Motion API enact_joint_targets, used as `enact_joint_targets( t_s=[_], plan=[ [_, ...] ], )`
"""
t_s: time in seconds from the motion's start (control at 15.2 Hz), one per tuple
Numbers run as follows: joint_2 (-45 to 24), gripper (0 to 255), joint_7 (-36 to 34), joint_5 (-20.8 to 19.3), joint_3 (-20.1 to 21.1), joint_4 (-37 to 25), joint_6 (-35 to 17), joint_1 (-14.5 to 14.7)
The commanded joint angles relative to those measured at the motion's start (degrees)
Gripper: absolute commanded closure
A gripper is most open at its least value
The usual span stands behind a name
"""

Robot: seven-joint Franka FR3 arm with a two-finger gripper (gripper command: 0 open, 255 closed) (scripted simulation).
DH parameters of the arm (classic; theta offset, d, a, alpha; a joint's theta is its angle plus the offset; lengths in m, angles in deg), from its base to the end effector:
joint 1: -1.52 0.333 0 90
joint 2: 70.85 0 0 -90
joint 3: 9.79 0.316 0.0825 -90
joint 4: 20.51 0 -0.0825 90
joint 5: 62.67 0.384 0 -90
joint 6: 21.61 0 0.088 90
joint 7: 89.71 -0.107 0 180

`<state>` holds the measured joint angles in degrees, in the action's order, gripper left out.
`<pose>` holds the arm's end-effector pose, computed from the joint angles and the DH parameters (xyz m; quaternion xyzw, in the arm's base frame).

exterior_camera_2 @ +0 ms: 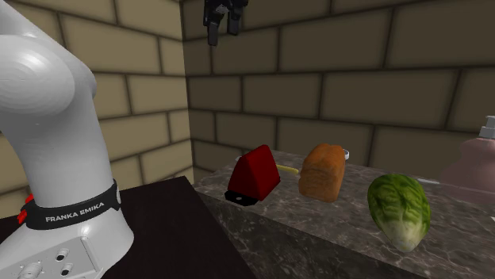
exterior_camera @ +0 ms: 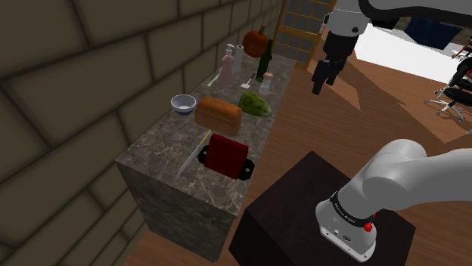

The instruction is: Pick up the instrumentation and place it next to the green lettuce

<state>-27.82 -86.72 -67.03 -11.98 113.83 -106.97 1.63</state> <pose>0.3065 -0.0230 0.5784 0.9983 0.0126 -0.0530 0.0230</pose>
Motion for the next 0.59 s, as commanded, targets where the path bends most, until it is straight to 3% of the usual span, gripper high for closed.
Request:
enact_joint_targets(
  t_s=[0.0, 0.53],
  plan=[
    [0.0, 0, 0.0, 0.0, 0.0, 0.0, 0.0, 0.0],
    [-3.8, 0, -16.9, 7.0, 8.2, 8.5, -12.8, 0.0]
  ],
)
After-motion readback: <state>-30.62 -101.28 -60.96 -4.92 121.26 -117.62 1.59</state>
